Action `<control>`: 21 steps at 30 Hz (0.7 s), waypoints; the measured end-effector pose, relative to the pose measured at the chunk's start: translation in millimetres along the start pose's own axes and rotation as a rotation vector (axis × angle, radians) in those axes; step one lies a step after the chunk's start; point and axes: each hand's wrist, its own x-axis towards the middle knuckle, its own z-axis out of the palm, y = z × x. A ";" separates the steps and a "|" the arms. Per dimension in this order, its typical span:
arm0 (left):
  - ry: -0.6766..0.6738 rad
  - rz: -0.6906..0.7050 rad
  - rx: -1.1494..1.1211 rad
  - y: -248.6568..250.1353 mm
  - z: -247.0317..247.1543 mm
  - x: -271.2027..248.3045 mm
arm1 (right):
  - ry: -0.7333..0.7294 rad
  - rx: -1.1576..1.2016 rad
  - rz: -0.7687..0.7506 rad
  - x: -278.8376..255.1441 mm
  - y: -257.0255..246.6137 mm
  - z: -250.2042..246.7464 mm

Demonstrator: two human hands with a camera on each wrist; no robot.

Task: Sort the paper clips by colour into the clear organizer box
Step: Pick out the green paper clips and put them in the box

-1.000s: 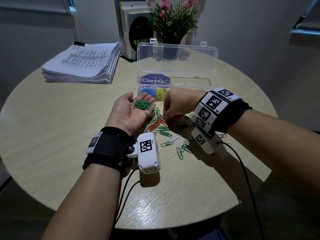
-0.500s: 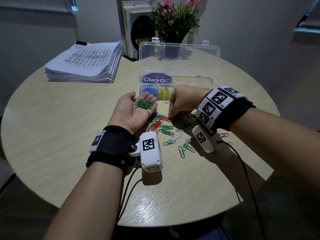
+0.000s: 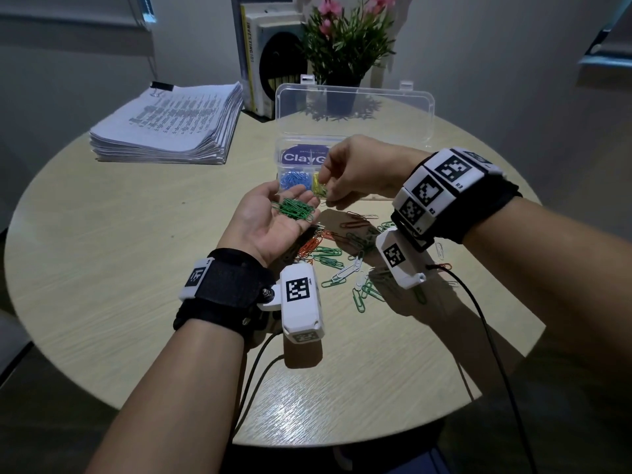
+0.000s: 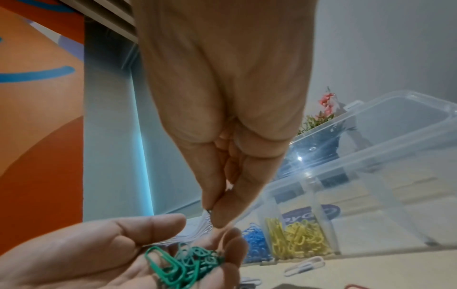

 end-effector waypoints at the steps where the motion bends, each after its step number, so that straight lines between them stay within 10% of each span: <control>1: -0.004 -0.003 0.005 -1.4 1.2 -1.0 | 0.012 0.015 -0.031 1.0 -4.0 1.3; 7: -0.028 -0.006 -0.040 -3.4 2.1 -1.2 | 0.038 0.061 -0.083 7.8 -9.4 6.8; 21: -0.006 0.005 -0.007 -2.2 1.7 0.8 | -0.091 -0.780 0.143 -8.7 17.1 11.9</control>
